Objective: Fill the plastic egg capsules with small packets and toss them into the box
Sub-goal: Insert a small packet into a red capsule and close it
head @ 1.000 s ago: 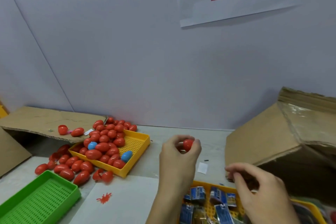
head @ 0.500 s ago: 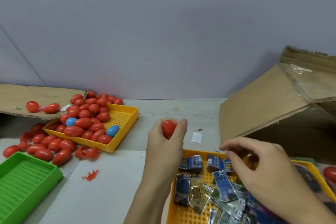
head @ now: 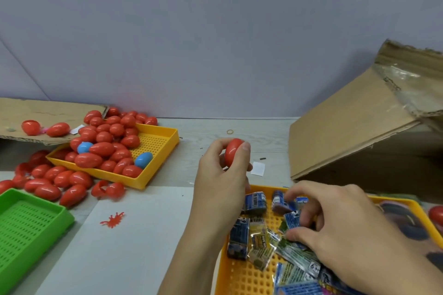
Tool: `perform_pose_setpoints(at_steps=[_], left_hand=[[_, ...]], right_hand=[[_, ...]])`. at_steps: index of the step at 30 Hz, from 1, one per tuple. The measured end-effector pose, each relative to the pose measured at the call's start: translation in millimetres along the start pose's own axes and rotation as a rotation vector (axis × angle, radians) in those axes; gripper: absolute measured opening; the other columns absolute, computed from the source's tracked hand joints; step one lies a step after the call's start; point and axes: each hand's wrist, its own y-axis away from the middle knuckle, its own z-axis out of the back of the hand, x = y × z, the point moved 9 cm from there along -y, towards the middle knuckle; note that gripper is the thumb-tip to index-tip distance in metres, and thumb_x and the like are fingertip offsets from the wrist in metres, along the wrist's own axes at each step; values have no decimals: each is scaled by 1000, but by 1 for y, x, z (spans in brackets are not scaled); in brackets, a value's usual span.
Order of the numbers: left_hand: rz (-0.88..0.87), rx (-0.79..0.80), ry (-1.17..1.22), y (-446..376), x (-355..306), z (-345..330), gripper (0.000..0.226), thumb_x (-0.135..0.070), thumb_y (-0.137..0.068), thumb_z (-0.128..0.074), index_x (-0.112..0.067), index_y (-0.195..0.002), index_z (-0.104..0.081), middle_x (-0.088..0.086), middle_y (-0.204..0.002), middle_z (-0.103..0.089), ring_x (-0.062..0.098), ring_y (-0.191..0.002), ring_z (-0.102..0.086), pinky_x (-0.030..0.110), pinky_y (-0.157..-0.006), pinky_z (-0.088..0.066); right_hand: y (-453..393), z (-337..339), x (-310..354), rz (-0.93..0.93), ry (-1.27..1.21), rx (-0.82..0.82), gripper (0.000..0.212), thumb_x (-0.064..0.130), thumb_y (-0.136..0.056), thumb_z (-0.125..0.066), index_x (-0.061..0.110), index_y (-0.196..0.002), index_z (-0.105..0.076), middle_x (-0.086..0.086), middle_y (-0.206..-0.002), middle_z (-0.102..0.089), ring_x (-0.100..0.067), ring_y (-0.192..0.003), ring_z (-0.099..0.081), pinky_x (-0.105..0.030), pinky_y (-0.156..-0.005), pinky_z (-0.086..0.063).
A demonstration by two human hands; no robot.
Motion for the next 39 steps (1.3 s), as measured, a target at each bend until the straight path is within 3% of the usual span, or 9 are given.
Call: perform_pose_setpoints(at_steps=[5, 9, 11, 14, 18, 25, 31, 35, 39], left_hand=[[-10, -10, -6, 0, 0, 0, 12, -42, -94, -56, -36, -104, -59, 2, -95, -65, 11, -75, -63, 15, -56, -48], [-6, -36, 16, -1, -1, 4, 10, -39, -95, -57, -33, -102, -60, 1, -87, -66, 11, -68, -61, 16, -55, -48], [-2, -53, 35, -1, -1, 6, 8, -34, -96, -57, -30, -101, -61, 1, -85, -66, 10, -62, -60, 17, -52, -48], [11, -83, 74, -2, 0, 10, 5, -29, -97, -56, -28, -99, -60, 0, -80, -64, 9, -57, -59, 17, -50, -47], [14, -96, 72, -3, 0, 13, 5, -30, -97, -57, -28, -98, -61, 0, -79, -65, 11, -58, -59, 17, -50, -47], [17, -95, 51, -3, -2, 13, 5, -29, -96, -57, -27, -97, -61, 4, -82, -65, 11, -57, -59, 17, -50, -47], [9, -94, 45, -3, -3, 12, 5, -28, -95, -57, -27, -96, -62, 3, -80, -64, 13, -58, -58, 19, -51, -47], [40, 34, 84, -1, -3, 2, 12, -23, -82, -58, -23, -69, -58, -1, -63, -51, 17, -55, -48, 24, -50, -45], [33, 161, -30, 5, -7, -11, 19, -34, -77, -68, -22, -64, -60, -3, -58, -48, 12, -50, -48, 21, -52, -48]], right_hand=[[-1, 0, -3, 25, -23, -15, 27, 42, -79, -77, 53, -86, -53, 44, -78, -58, 15, -74, -56, -17, -57, -46], [0, 9, -6, 36, -48, -92, 15, 54, -77, -73, 44, -78, -62, 32, -73, -63, 10, -73, -57, -22, -56, -49], [0, 4, 3, 76, -51, -72, 17, 57, -76, -72, 42, -80, -65, 33, -81, -61, 9, -78, -55, -21, -56, -47], [-3, -12, 19, 150, 4, -2, 31, 65, -78, -65, 43, -99, -67, 22, -88, -57, 5, -85, -51, -17, -65, -42], [-5, -32, 29, 195, 48, 108, 49, 66, -83, -59, 45, -127, -57, 27, -102, -43, 8, -97, -41, -18, -82, -38], [-6, -40, 41, 293, 123, 138, 32, 51, -96, -52, 40, -125, -61, 22, -114, -43, 1, -111, -33, -24, -99, -39], [-8, -28, 33, 279, -21, 2, 30, 57, -92, -52, 39, -109, -68, 26, -95, -57, 12, -95, -47, -7, -77, -39], [-6, -7, 18, 203, -230, -163, 27, 51, -89, -54, 33, -76, -70, 27, -84, -63, 9, -88, -56, -11, -70, -47], [-4, 12, 0, 118, -404, -328, 30, 45, -88, -55, 28, -67, -68, 10, -65, -65, -4, -63, -59, -16, -54, -43]])
